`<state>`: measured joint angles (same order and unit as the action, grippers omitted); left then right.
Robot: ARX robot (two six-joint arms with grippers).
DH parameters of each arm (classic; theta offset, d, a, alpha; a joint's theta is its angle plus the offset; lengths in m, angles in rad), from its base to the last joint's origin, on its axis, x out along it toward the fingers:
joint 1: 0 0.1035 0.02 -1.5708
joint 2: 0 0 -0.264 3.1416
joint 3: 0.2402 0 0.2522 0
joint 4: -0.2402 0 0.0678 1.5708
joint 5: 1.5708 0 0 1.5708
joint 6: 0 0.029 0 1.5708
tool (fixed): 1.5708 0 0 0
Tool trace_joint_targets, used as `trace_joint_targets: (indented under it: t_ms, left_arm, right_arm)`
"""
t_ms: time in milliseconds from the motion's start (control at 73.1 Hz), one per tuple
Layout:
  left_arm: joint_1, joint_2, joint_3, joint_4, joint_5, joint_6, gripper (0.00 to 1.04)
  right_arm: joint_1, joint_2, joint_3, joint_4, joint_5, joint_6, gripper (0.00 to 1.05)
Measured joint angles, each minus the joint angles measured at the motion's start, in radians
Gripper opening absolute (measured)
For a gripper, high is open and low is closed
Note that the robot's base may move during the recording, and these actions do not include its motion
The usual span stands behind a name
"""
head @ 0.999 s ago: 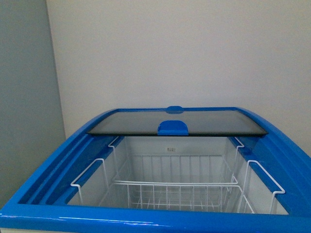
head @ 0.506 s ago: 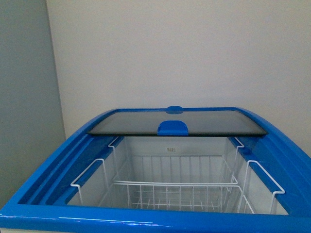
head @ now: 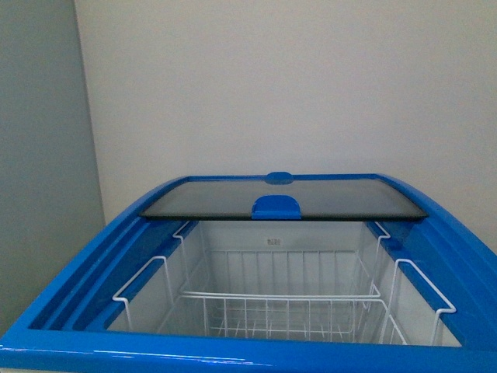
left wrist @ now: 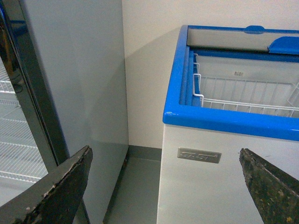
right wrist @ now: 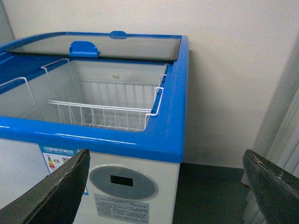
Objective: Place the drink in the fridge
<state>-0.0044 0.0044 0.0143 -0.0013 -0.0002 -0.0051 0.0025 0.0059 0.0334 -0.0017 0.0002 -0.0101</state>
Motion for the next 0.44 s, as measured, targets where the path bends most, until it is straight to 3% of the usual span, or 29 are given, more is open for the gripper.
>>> trace_joint_targets:
  t_ms: [438]
  left_arm:
    - [0.0, 0.0, 0.0, 0.0, 0.0, 0.0, 0.97]
  right_arm:
    - [0.0, 0.0, 0.0, 0.0, 0.0, 0.0, 0.98]
